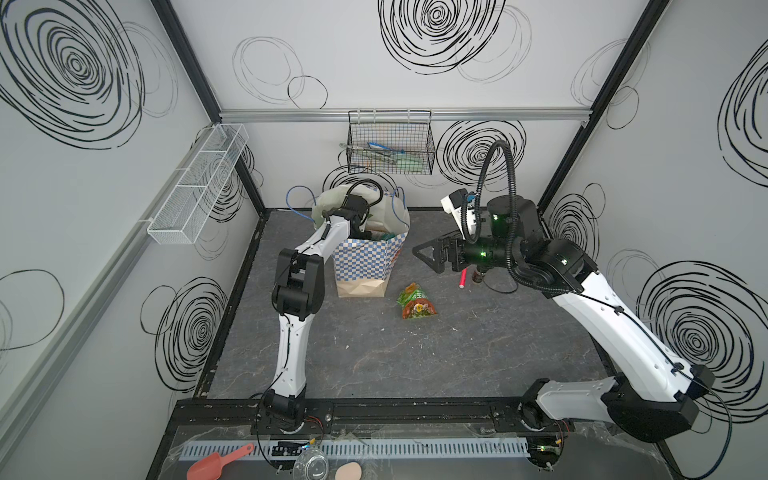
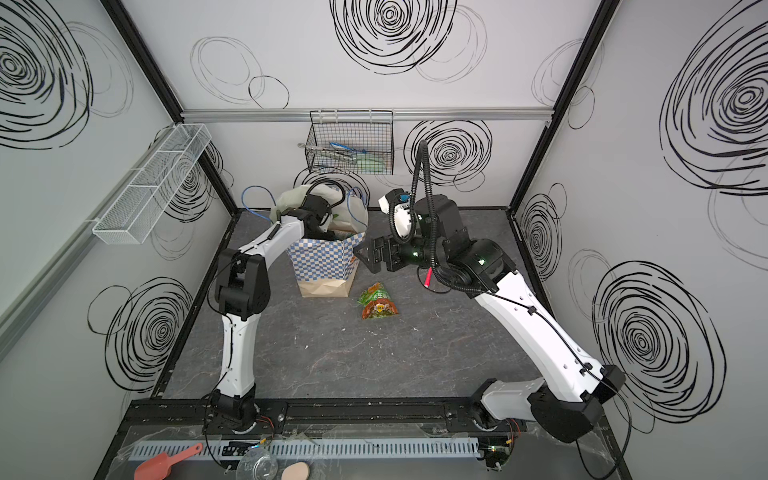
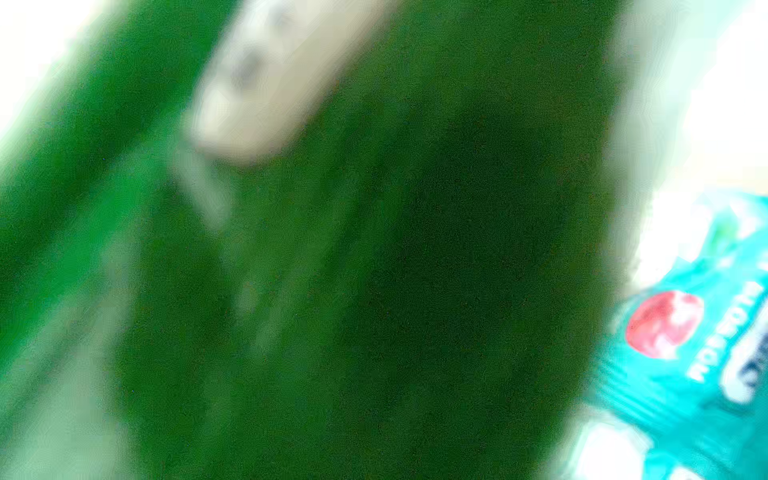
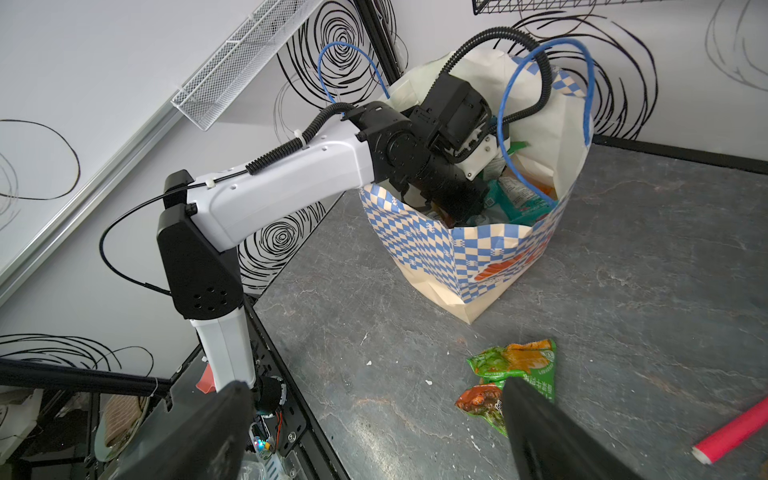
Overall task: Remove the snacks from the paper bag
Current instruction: 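Grasp the teal candy packet in the bag with left gripper while right gripper hovers, then lift the teal candy packet out of the bag with the left gripper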
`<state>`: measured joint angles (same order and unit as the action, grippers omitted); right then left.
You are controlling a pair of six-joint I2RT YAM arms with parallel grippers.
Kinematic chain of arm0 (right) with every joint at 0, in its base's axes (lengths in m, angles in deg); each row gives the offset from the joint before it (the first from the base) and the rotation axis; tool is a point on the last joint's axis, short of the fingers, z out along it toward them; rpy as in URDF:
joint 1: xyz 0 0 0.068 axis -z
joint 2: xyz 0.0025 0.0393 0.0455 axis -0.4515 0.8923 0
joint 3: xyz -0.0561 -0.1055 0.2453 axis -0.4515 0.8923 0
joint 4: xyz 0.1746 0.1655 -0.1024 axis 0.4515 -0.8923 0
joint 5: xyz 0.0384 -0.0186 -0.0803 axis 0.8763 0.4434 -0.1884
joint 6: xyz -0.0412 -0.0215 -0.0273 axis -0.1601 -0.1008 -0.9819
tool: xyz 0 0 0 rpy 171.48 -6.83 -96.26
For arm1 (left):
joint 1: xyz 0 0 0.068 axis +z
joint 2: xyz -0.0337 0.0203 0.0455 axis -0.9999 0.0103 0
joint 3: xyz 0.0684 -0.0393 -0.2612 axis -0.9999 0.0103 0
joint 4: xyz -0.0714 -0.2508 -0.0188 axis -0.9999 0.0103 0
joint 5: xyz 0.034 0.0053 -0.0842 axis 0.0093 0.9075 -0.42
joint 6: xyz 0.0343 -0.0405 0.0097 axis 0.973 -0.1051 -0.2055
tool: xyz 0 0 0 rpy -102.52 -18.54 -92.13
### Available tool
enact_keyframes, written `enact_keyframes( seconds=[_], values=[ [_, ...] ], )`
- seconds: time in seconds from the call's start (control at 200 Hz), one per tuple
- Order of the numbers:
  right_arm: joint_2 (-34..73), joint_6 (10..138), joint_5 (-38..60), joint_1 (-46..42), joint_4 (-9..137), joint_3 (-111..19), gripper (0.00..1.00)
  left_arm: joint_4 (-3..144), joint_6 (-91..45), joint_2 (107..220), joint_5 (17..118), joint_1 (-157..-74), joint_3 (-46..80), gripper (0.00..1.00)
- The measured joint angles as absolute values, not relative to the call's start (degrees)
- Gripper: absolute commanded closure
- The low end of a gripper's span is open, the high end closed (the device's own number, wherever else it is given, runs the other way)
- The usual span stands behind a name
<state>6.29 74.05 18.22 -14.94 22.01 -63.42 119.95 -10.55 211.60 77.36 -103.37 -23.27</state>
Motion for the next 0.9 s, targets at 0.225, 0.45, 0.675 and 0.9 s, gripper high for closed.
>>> enact_keyframes(
  seconds=[0.225,0.45,0.675,0.9],
  values=[
    [5.2,74.3,17.5,-15.2,22.1,-63.2,0.03,122.9,-11.4,209.3,77.0,-103.2,-23.3,1.00],
    [3.7,74.5,16.8,-15.4,23.0,-62.3,0.03,126.0,-12.3,204.3,76.7,-103.2,-24.3,1.00],
    [2.7,74.9,16.1,-15.6,23.4,-61.3,0.03,127.3,-13.0,199.0,76.7,-103.2,-26.7,1.00],
    [2.7,75.4,15.9,-15.7,23.7,-61.2,0.03,127.4,-13.5,194.5,76.6,-103.1,-28.1,1.00]
  ],
)
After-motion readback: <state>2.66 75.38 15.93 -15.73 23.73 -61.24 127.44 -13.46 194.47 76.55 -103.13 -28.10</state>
